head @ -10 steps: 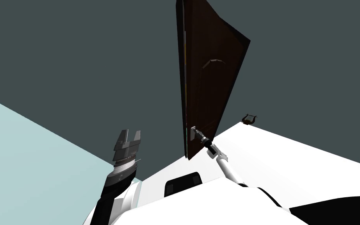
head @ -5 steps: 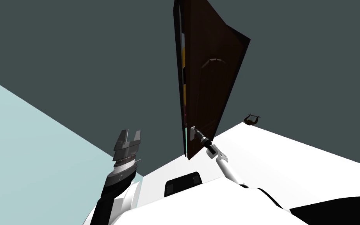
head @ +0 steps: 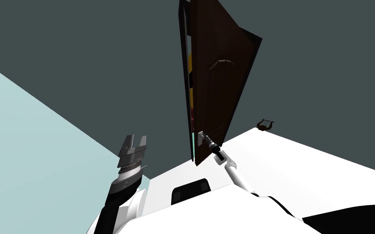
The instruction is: Pull the door open
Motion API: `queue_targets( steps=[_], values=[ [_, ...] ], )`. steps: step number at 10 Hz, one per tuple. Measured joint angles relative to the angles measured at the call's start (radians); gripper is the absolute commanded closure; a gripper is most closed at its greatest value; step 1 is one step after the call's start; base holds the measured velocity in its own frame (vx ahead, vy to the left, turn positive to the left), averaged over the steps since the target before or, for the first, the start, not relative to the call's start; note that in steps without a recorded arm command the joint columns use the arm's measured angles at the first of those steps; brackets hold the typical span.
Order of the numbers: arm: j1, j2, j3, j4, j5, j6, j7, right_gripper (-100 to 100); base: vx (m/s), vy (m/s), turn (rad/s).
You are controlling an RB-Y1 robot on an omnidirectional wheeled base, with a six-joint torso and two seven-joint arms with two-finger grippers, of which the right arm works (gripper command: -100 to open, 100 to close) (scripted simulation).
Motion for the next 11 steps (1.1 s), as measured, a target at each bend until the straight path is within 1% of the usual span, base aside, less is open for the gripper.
queue_targets(
  steps=[1, 2, 3, 4, 5, 6, 7, 8, 9, 10, 11],
  values=[
    [-0.003, 0.002, 0.006, 0.001, -0.031, 0.008, -0.024, 100, -0.067, -0.06, 0.057],
    [-0.004, 0.0, 0.011, 0.002, -0.046, 0.012, -0.047, 100, -0.059, -0.056, 0.092],
    [0.002, -0.002, 0.019, -0.006, -0.068, 0.021, -0.074, 100, -0.043, -0.039, 0.023],
    [0.003, -0.001, 0.025, -0.012, -0.079, 0.031, -0.095, 100, -0.041, -0.037, 0.053],
    [0.004, -0.001, 0.03, -0.011, -0.101, 0.037, -0.121, 100, -0.076, -0.071, 0.115],
    [0.001, -0.001, 0.037, -0.01, -0.133, 0.044, -0.148, 100, -0.051, -0.061, 0.069],
    [-0.004, 0.0, 0.039, 0.001, -0.149, 0.041, -0.167, 100, -0.048, -0.046, 0.075],
    [0.005, -0.001, 0.047, -0.012, -0.172, 0.049, -0.191, 100, -0.037, -0.036, 0.029],
    [0.015, 0.0, 0.055, -0.027, -0.183, 0.06, -0.213, 100, -0.051, -0.039, 0.06],
    [0.016, -0.004, 0.063, -0.033, -0.206, 0.074, -0.243, 100, -0.071, -0.082, 0.137],
    [0.012, -0.003, 0.069, -0.027, -0.238, 0.08, -0.271, 100, -0.05, -0.07, 0.054]
  ],
)
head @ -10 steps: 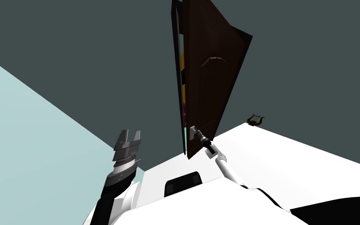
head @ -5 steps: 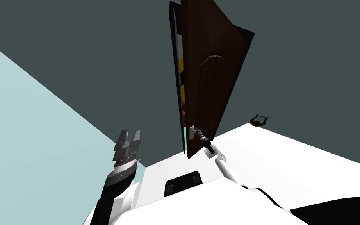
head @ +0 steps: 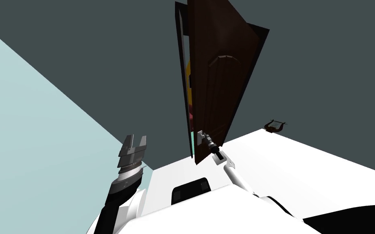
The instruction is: Pull the door open
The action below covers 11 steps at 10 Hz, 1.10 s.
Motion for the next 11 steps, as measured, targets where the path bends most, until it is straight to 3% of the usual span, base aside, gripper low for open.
queue_targets(
  steps=[6, 7, 9, 10, 11],
  values=[
    [0.008, 0.0, 0.038, -0.006, -0.121, 0.03, -0.144, 100, -0.043, -0.049, 0.07],
    [0.02, 0.005, 0.046, -0.024, -0.143, 0.041, -0.169, 100, -0.03, -0.032, 0.035],
    [0.017, 0.001, 0.056, -0.009, -0.179, 0.038, -0.214, 100, -0.049, -0.049, 0.091],
    [0.024, 0.003, 0.067, -0.032, -0.208, 0.063, -0.244, 100, -0.039, -0.051, 0.067],
    [0.016, 0.007, 0.071, -0.023, -0.222, 0.069, -0.263, 100, -0.031, -0.054, 0.08]
  ],
)
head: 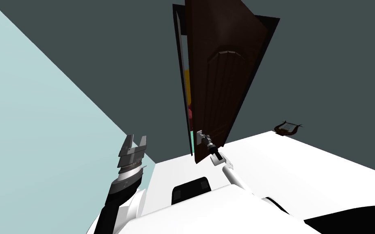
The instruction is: Pull the door open
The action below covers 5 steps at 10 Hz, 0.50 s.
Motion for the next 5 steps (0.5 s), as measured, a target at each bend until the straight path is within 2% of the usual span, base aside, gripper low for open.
queue_targets(
  steps=[1, 2, 4, 5],
  values=[
    [0.001, -0.004, 0.008, 0.005, -0.024, -0.002, -0.028, 100, -0.03, -0.039, 0.043],
    [0.016, -0.003, 0.015, -0.018, -0.035, 0.009, -0.048, 100, -0.029, -0.042, 0.078],
    [0.016, 0.001, 0.028, -0.017, -0.084, 0.02, -0.098, 100, -0.03, -0.062, 0.075],
    [0.026, 0.005, 0.035, -0.039, -0.097, 0.035, -0.118, 100, -0.021, -0.051, 0.082]
  ],
)
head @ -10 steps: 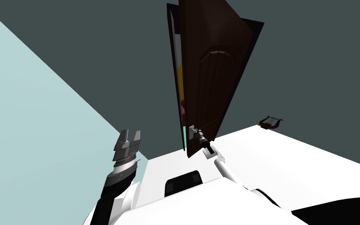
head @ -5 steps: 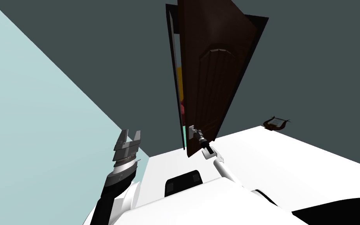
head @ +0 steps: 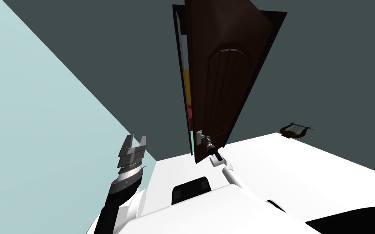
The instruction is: Pull the door open
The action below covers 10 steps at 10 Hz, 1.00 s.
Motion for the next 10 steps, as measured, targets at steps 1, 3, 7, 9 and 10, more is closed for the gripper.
queue_targets(
  steps=[1, 3, 7, 9, 10],
  values=[
    [0.005, -0.003, 0.009, -0.006, -0.022, 0.008, -0.028, -100, -0.042, -0.063, 0.045],
    [0.003, -0.015, 0.003, -0.001, -0.047, 0.014, -0.07, -100, -0.088, -0.01, 0.103],
    [0.001, -0.014, 0.029, -0.008, -0.097, 0.025, -0.168, -100, -0.113, -0.01, 0.1],
    [0.001, -0.019, 0.038, -0.011, -0.13, 0.034, -0.226, -100, -0.071, -0.066, 0.072],
    [0.0, -0.02, 0.04, -0.011, -0.138, 0.036, -0.246, -100, -0.06, -0.047, 0.065]
  ],
)
